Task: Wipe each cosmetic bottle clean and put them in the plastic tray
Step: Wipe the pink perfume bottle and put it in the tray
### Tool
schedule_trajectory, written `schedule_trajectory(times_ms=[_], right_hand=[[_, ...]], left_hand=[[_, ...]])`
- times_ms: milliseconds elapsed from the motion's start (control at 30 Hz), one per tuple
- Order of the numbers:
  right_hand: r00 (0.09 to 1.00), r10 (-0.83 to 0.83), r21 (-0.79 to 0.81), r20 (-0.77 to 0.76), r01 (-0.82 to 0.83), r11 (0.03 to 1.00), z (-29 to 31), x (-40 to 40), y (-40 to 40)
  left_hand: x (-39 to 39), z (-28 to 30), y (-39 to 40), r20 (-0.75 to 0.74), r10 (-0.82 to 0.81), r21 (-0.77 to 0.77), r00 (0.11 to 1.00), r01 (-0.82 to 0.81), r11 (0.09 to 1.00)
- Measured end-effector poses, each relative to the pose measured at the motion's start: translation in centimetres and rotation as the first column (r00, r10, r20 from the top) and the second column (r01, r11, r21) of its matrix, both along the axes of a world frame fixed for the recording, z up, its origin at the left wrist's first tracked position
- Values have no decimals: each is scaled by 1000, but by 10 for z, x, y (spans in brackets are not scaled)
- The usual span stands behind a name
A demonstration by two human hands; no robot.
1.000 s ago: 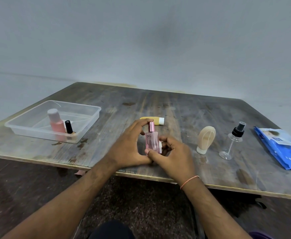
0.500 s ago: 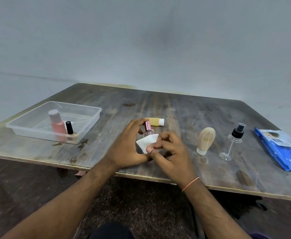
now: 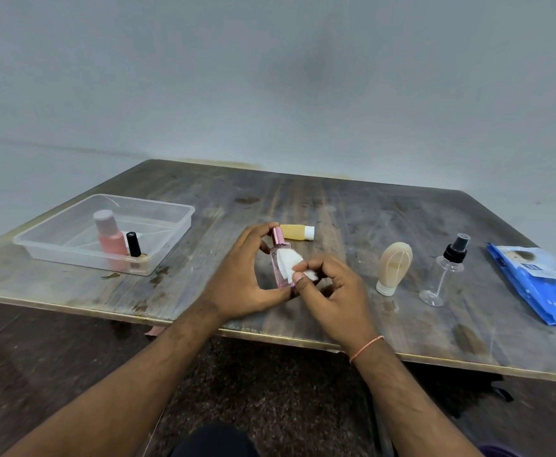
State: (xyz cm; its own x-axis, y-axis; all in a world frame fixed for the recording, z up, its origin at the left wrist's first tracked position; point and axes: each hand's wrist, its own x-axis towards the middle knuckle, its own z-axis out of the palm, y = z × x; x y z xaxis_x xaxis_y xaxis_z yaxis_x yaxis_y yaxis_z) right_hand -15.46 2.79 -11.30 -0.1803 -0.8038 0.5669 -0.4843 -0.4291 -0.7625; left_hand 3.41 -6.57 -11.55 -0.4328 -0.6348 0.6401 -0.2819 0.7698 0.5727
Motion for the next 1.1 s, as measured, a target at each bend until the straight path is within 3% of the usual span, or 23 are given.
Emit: schedule_trajectory(times_ms=[200,400,667,767,933,1100], right_hand=[[998,-62,17,-4,63,998,0,1,0],[1000,-13,13,-18,13,1000,1,0,-2],[993,-78,18,-87,80,997,-2,1,-1],[998,-63,100,17,61,993,-1,1,-2],[983,-58,158,174,30,987,-1,-2,-10],[983,34,169,179,-65,983,0,-1,-9]], left_hand=[[-1,-1,1,-17,-8,7,1000,8,1000],[-3,0,3,100,-63,-22,993,65,998],[0,0,-1,19,-25,4,1000,25,1000],[-1,1,2,21,-33,-7,999,34,999],[-1,4,6,145,-64,-58,987,73,996],[-2,7,8,142,-84,-115,986,101,988]])
